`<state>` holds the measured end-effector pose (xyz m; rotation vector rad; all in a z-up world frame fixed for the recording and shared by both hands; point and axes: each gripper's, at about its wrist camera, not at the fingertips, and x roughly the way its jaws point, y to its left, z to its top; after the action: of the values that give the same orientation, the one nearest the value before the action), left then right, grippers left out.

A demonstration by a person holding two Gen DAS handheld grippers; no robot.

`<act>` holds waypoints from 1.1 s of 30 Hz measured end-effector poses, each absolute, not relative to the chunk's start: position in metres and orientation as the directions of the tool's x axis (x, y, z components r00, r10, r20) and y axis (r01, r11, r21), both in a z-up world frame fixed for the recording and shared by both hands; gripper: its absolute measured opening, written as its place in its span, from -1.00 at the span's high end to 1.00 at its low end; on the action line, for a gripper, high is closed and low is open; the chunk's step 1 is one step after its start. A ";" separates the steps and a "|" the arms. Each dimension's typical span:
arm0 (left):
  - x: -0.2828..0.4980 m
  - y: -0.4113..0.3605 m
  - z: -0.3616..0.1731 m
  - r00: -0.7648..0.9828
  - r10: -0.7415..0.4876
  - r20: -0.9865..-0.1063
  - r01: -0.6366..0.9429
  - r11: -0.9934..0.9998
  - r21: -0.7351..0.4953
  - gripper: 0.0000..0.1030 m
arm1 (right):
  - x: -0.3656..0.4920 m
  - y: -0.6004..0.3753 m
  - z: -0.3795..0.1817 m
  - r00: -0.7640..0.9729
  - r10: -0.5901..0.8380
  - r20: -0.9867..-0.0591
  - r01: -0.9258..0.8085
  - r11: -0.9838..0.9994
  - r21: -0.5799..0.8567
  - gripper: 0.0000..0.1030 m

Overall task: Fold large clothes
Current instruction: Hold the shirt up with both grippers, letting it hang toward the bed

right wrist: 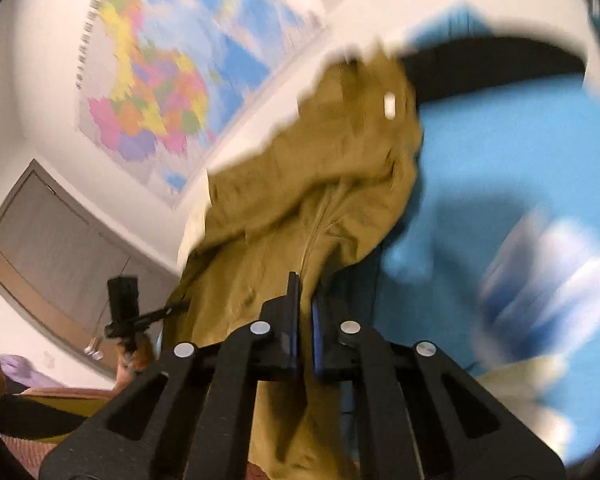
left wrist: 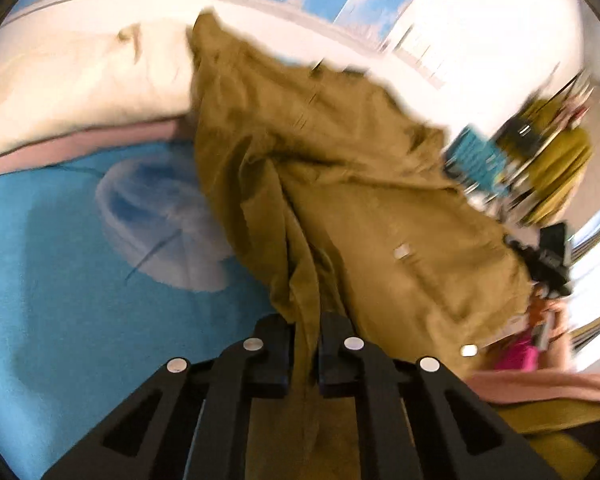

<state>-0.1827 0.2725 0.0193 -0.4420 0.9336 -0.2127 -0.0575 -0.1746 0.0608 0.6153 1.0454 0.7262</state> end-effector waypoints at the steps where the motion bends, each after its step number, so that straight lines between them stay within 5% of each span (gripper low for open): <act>1: -0.190 0.271 0.031 0.610 -0.374 -0.699 0.007 0.884 -0.467 0.88 | -0.058 -0.183 0.076 0.359 0.764 -0.536 -0.249 0.632 0.734 0.94; 4: -0.203 0.275 0.037 0.617 -0.413 -0.670 0.017 0.858 -0.513 0.88 | -0.065 -0.194 0.109 0.402 0.743 -0.535 -0.321 0.662 0.677 0.94; 8: -0.207 0.284 -0.001 0.537 -0.376 -0.755 -0.082 0.867 -0.491 0.86 | -0.068 -0.189 0.070 0.303 0.726 -0.618 -0.251 0.686 0.683 0.91; 11: -0.210 0.289 -0.015 0.533 -0.363 -0.764 -0.124 0.860 -0.495 0.69 | -0.074 -0.199 0.034 0.258 0.740 -0.621 -0.164 0.667 0.727 0.60; 12: -0.211 0.289 -0.015 0.539 -0.373 -0.755 -0.119 0.854 -0.507 0.42 | -0.077 -0.202 0.025 0.251 0.728 -0.638 -0.138 0.679 0.721 0.12; 13: -0.214 0.288 -0.012 0.542 -0.389 -0.744 -0.106 0.847 -0.521 0.02 | -0.080 -0.204 0.021 0.250 0.723 -0.644 -0.131 0.684 0.717 -0.08; 16: -0.216 0.278 -0.012 0.529 -0.358 -0.769 -0.089 0.878 -0.470 -0.24 | -0.091 -0.202 0.013 0.227 0.740 -0.633 -0.138 0.668 0.731 -0.30; 19: -0.216 0.268 -0.011 0.519 -0.367 -0.772 -0.046 0.890 -0.454 -0.52 | -0.098 -0.196 0.005 0.195 0.750 -0.633 -0.150 0.660 0.736 -0.31; 21: -0.213 0.256 -0.010 0.507 -0.364 -0.781 -0.016 0.902 -0.430 -0.53 | -0.100 -0.188 0.001 0.179 0.764 -0.620 -0.171 0.644 0.745 -0.29; 22: -0.212 0.250 -0.011 0.502 -0.352 -0.790 -0.002 0.913 -0.408 -0.45 | -0.101 -0.186 0.001 0.166 0.775 -0.610 -0.184 0.632 0.753 -0.07; 23: -0.212 0.247 -0.012 0.496 -0.347 -0.796 0.008 0.918 -0.396 -0.21 | -0.101 -0.182 0.001 0.156 0.787 -0.597 -0.193 0.617 0.763 0.12; 24: -0.211 0.244 -0.012 0.487 -0.348 -0.801 0.009 0.919 -0.394 0.44 | -0.100 -0.181 0.003 0.159 0.796 -0.584 -0.198 0.605 0.771 0.58; 25: -0.212 0.246 -0.011 0.495 -0.363 -0.789 0.006 0.910 -0.415 0.62 | -0.102 -0.183 0.007 0.163 0.819 -0.549 -0.214 0.573 0.791 0.76; 27: -0.217 0.254 -0.006 0.533 -0.366 -0.763 -0.008 0.899 -0.438 0.69 | -0.105 -0.188 0.010 0.178 0.827 -0.533 -0.216 0.561 0.799 0.75; 29: -0.222 0.260 -0.007 0.526 -0.368 -0.767 -0.029 0.893 -0.449 0.50 | -0.109 -0.189 0.006 0.157 0.817 -0.555 -0.210 0.577 0.790 0.44; 30: -0.224 0.260 -0.011 0.504 -0.396 -0.768 -0.030 0.880 -0.474 0.15 | -0.112 -0.188 0.005 0.146 0.814 -0.563 -0.208 0.581 0.786 0.20; 33: -0.226 0.254 -0.013 0.494 -0.418 -0.763 -0.005 0.876 -0.483 -0.21 | -0.119 -0.181 0.000 0.110 0.828 -0.550 -0.221 0.560 0.798 0.01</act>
<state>-0.2259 0.2536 -0.0132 -0.4591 1.0325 -0.2609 -0.1187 -0.1808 -0.0003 0.6173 1.2265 0.8468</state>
